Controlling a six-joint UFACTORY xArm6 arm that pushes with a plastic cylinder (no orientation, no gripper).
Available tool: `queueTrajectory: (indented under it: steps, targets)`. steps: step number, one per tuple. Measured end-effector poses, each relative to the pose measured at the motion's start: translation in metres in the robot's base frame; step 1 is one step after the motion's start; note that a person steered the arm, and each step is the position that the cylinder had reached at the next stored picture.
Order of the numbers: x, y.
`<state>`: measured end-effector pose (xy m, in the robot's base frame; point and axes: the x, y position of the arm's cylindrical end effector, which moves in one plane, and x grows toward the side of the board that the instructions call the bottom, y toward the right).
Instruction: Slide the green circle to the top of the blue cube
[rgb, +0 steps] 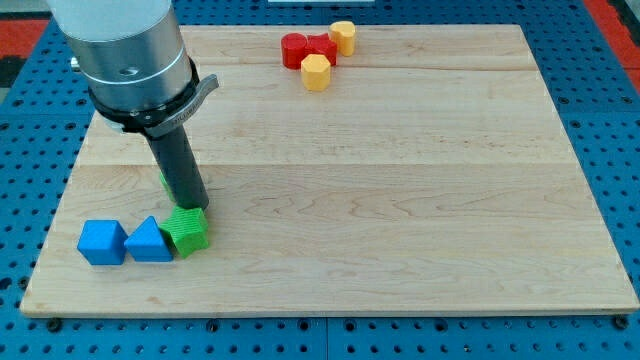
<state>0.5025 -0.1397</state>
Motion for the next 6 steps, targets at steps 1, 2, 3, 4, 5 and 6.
queueTrajectory:
  steps: [1, 2, 3, 4, 5, 6]
  targets:
    - [-0.038, 0.009]
    - [-0.060, -0.009]
    - [-0.093, -0.004]
    - [-0.120, -0.015]
    - [-0.078, -0.037]
    - [-0.029, -0.064]
